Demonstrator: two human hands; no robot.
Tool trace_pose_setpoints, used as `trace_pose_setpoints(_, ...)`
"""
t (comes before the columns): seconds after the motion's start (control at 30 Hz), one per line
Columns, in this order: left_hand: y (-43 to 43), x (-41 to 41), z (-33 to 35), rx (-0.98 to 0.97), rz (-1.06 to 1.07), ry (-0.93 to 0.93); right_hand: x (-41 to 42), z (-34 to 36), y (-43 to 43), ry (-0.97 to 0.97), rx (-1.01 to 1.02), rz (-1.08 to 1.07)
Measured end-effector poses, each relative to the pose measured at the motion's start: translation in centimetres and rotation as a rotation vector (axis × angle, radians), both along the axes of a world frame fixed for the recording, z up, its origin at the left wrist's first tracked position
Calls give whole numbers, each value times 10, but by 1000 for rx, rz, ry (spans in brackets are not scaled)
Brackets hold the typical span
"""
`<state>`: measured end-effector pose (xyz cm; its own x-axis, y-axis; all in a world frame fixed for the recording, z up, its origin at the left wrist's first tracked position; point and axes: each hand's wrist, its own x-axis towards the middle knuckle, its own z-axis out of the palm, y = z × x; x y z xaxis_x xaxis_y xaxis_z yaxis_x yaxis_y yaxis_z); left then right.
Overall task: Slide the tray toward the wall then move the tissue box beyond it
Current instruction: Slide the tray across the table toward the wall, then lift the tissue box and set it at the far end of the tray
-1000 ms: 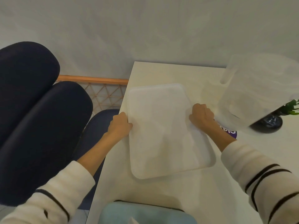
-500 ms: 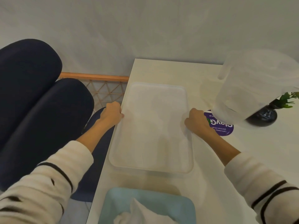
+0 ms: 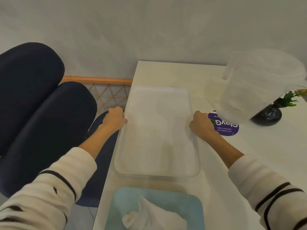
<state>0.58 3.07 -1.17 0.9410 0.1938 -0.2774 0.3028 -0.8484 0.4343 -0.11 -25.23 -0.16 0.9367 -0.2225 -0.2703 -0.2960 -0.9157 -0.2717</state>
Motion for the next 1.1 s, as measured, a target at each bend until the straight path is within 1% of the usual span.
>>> trace_pose_setpoints(0.17,1,-6,3,49,-28,-1,-4,0,-2,12,-25,-6)
trace_pose_setpoints(0.3,-2,-15,10,72,-100,-136,-14,8,-10,-48,-70,54)
trace_pose_setpoints(0.37,-5,-19,16,9,-140,-164,-22,14,-14,-88,-43,87)
trace_pose_setpoints(0.53,-13,-43,34,-172,-197,-134,-54,33,-19,-126,81,175)
trace_pose_setpoints(0.67,-25,-91,48,-297,-233,-123,-91,43,-27,-133,212,197)
trace_pose_setpoints(0.77,-23,-136,50,-375,-175,-70,-127,43,-36,-101,334,235)
trace_pose_setpoints(0.87,-17,-184,45,-481,-68,32,-169,39,-44,-23,485,251)
trace_pose_setpoints(0.97,-9,-227,38,-639,-2,84,-204,32,-51,80,582,335)
trace_pose_setpoints(1.03,0,-250,30,-726,14,128,-223,28,-54,182,686,352)
trace_pose_setpoints(1.1,9,-269,20,-804,-24,171,-238,24,-57,264,847,355)
